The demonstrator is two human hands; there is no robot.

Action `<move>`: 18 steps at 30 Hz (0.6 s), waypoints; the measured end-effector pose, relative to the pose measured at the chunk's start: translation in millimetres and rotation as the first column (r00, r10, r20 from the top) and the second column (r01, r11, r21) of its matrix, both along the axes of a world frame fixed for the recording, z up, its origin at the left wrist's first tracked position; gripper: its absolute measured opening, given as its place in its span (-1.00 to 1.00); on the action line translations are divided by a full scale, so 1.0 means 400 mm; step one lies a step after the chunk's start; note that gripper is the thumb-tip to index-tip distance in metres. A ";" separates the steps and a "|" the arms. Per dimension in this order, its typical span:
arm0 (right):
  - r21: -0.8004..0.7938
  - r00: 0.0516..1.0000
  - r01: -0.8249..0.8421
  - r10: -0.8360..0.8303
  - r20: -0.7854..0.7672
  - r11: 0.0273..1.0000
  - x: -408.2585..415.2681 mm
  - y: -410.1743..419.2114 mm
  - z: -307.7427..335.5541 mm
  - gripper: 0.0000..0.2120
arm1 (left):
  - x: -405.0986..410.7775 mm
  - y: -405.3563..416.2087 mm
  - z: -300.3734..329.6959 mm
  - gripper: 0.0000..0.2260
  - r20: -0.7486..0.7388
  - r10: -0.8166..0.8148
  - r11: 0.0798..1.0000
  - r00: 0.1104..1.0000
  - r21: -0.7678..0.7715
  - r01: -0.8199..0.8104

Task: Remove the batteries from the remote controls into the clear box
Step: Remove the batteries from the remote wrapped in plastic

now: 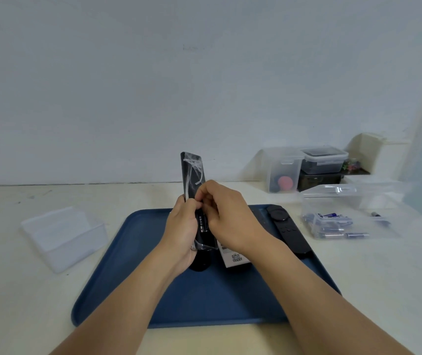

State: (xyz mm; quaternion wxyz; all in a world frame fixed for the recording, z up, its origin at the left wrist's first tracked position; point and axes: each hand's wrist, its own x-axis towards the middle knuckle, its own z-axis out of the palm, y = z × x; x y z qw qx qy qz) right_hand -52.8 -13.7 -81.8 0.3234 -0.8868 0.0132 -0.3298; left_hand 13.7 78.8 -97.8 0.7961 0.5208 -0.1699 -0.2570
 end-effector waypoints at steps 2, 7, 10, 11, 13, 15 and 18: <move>0.017 1.000 -0.002 0.002 -0.001 1.000 -0.003 0.000 0.002 -0.75 | -0.003 -0.001 0.002 -0.86 -0.005 0.000 1.000 1.000 -0.013 0.000; 0.014 1.000 0.018 -0.018 -0.013 1.000 -0.005 -0.005 0.005 -0.76 | -0.001 0.003 0.003 -0.89 -0.009 0.010 1.000 1.000 -0.011 -0.010; 0.084 0.999 0.034 -0.034 0.003 0.996 -0.008 -0.013 0.005 -0.83 | 0.003 0.004 0.010 -0.92 -0.041 0.011 0.999 0.999 -0.033 -0.013; 0.112 0.999 0.046 -0.047 0.008 0.993 -0.010 -0.014 0.004 -0.86 | 0.004 0.005 0.013 -0.93 -0.056 0.011 0.999 0.998 -0.044 -0.013; 0.173 0.997 0.067 -0.070 0.011 0.983 -0.012 -0.015 0.002 -0.89 | 0.006 0.007 0.018 -0.93 -0.080 0.015 0.998 0.997 -0.058 -0.020; 0.238 0.996 0.080 -0.086 0.015 0.968 -0.015 -0.016 0.003 -0.92 | 0.004 0.007 0.021 -0.86 -0.093 0.017 0.998 0.996 -0.056 -0.023; 0.282 0.997 0.060 -0.069 0.022 0.957 -0.022 -0.020 0.011 -0.93 | 0.000 0.006 0.022 -0.82 -0.106 0.023 0.998 0.994 -0.050 -0.028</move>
